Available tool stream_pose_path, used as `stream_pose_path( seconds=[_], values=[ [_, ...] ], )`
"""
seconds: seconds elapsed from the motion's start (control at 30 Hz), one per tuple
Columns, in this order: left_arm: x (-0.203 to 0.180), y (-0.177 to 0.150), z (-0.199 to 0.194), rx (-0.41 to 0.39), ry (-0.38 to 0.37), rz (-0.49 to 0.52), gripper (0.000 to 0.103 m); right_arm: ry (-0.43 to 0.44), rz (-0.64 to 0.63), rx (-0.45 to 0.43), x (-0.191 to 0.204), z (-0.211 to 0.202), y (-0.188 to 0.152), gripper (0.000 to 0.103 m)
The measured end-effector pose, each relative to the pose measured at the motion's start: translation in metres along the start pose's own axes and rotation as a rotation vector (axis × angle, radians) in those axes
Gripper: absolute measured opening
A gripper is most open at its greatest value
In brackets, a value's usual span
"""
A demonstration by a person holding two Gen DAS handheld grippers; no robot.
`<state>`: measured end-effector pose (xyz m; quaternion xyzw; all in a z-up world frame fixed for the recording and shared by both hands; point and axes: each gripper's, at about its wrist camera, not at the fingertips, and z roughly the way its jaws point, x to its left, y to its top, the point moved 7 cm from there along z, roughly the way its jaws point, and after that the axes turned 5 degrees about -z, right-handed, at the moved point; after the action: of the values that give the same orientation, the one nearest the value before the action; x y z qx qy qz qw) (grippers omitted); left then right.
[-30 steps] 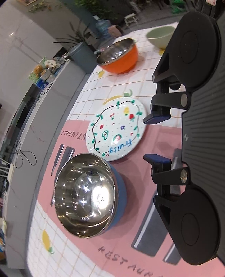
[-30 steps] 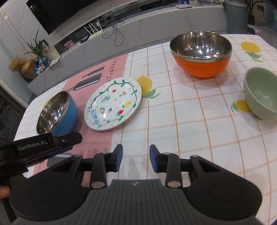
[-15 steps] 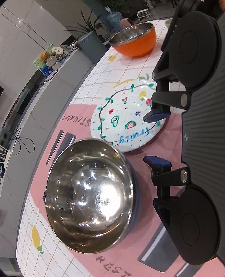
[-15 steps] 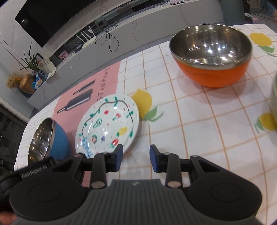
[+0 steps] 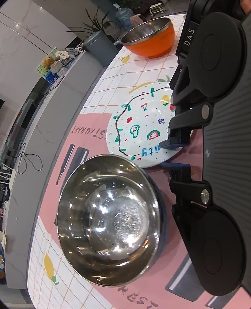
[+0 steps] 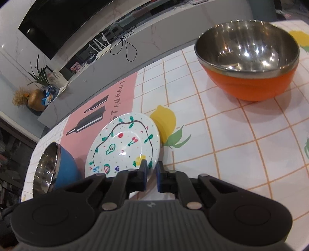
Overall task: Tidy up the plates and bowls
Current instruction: 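Hold the white Fruity plate rim with both tools and shift it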
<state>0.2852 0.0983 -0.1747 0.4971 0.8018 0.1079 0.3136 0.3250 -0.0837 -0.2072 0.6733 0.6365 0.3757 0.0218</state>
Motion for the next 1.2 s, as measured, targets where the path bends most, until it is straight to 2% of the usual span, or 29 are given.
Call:
stream_pose_path(
  seconds=[0.07, 0.13, 0.2, 0.23, 0.33, 0.4, 0.43, 0.5, 0.53, 0.57, 0.77, 0.8, 0.87, 0.93, 1.0, 1.2],
  values=[
    [0.0, -0.005, -0.006, 0.009, 0.008, 0.005, 0.011, -0.01, -0.005, 0.001, 0.0, -0.004, -0.002, 0.004],
    [-0.002, -0.011, -0.013, 0.014, 0.005, 0.015, 0.0, -0.009, -0.006, 0.007, -0.002, -0.01, -0.005, 0.0],
    [-0.009, -0.019, -0.02, 0.038, -0.036, 0.014, 0.0, 0.022, 0.003, 0.013, -0.001, -0.019, -0.012, 0.0],
    [-0.011, -0.023, -0.022, 0.044, -0.019, 0.021, 0.0, 0.044, 0.01, 0.026, 0.001, -0.023, -0.017, 0.0],
    [-0.014, -0.029, -0.026, 0.002, 0.017, 0.066, 0.001, 0.002, -0.015, 0.03, 0.003, -0.031, -0.032, 0.0],
    [-0.008, -0.025, -0.029, -0.03, 0.004, 0.046, 0.008, -0.002, -0.012, 0.021, 0.0, -0.035, -0.037, 0.002],
    [-0.005, -0.022, -0.03, -0.044, 0.0, 0.022, 0.017, 0.001, -0.004, 0.015, -0.002, -0.037, -0.037, 0.003],
    [0.003, -0.014, -0.026, -0.062, 0.018, -0.017, 0.028, 0.004, 0.009, 0.003, -0.007, -0.039, -0.033, 0.012],
    [0.007, -0.011, -0.023, -0.061, 0.022, -0.036, 0.028, 0.003, 0.013, 0.0, -0.009, -0.038, -0.029, 0.021],
    [0.008, -0.009, -0.02, -0.058, 0.014, -0.049, 0.028, 0.002, 0.018, -0.003, -0.01, -0.037, -0.026, 0.024],
    [0.013, 0.0, -0.005, -0.083, 0.011, -0.096, 0.028, 0.004, 0.062, -0.012, -0.013, -0.019, -0.006, 0.024],
    [0.013, 0.0, -0.004, -0.087, 0.01, -0.105, 0.028, -0.002, 0.067, -0.007, -0.014, -0.014, -0.005, 0.024],
    [0.014, 0.002, -0.001, -0.091, 0.016, -0.11, 0.026, 0.005, 0.079, -0.01, -0.014, -0.008, -0.005, 0.017],
    [0.011, 0.002, 0.001, -0.086, 0.007, -0.095, 0.013, 0.015, 0.078, -0.019, -0.012, -0.006, -0.005, 0.011],
    [0.009, 0.001, 0.001, -0.08, 0.006, -0.08, 0.013, 0.031, 0.085, -0.021, -0.011, -0.004, -0.007, 0.006],
    [0.009, -0.009, -0.009, -0.029, -0.002, -0.068, 0.012, 0.009, 0.067, -0.02, -0.01, -0.013, -0.012, 0.005]
  ],
)
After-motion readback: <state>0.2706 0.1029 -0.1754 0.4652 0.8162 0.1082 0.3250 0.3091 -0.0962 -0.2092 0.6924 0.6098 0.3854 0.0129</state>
